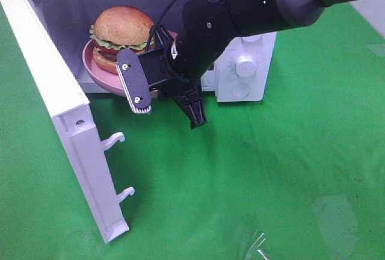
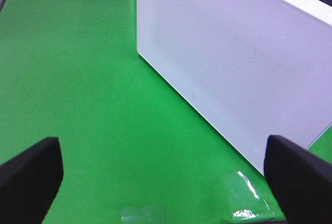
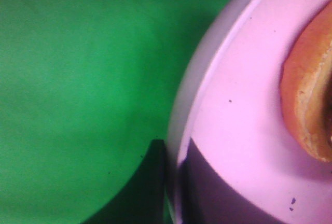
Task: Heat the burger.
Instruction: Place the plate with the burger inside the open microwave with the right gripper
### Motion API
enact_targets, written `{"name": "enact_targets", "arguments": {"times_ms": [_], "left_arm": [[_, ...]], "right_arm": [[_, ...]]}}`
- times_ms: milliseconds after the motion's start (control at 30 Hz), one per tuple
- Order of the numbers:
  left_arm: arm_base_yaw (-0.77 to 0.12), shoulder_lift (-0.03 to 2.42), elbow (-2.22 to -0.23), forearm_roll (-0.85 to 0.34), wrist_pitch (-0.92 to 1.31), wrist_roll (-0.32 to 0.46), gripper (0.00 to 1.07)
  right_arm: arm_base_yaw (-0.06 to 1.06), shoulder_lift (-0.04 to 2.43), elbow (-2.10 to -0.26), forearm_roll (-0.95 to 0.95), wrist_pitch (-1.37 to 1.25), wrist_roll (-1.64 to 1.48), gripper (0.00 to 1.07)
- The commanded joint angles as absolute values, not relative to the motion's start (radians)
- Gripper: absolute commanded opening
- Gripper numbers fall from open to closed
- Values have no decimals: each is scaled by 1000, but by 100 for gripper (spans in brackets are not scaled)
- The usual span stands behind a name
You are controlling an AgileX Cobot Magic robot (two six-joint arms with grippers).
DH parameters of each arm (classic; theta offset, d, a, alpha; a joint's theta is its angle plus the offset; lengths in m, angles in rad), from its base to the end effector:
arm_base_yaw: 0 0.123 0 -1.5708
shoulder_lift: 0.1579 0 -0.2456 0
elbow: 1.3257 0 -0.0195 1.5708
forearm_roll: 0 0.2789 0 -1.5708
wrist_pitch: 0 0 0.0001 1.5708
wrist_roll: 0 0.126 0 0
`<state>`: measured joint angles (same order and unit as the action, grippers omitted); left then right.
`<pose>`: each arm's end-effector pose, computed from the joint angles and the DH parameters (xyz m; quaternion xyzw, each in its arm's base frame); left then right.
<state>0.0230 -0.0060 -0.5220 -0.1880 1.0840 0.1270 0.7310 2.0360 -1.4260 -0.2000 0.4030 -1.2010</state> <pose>0.0854 -0.0189 0.2816 0.0501 0.8468 -0.0544 0.5268 0.3571 0.3070 0.1002 -0.8188 0.4751 -0.1379 0.2913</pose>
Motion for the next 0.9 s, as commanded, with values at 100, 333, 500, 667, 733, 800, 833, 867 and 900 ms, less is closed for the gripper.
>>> {"name": "enact_targets", "arguments": {"times_ms": [100, 333, 500, 667, 733, 800, 833, 867, 900], "left_arm": [[18, -21, -518, -190, 1071, 126, 98], [18, -21, -518, -189, 1071, 126, 98], [18, -21, -518, -189, 1071, 126, 98], [18, -21, -518, -189, 1071, 126, 98], [18, -21, -518, -189, 1071, 126, 98], [18, -21, -518, -189, 1071, 126, 98], [18, -21, -518, -189, 1071, 126, 98], [18, -21, -518, -189, 1071, 126, 98], [18, -21, -518, -189, 1071, 126, 98]], "right_arm": [[719, 2078, -1512, -219, 385, -1162, 0], [707, 2134, -1585, -219, 395, -1148, 0], [692, 2162, -1631, -226, 411, -1129, 0], [678, 2193, -1686, -265, 421, -1116, 0], [678, 2201, -1698, -272, 424, -1106, 0], [673, 2228, -1744, -275, 432, -1073, 0], [673, 2228, -1744, -275, 432, -1073, 0], [672, 2242, -1763, -279, 433, -1072, 0], [672, 2242, -1763, -279, 433, -1072, 0]]}}
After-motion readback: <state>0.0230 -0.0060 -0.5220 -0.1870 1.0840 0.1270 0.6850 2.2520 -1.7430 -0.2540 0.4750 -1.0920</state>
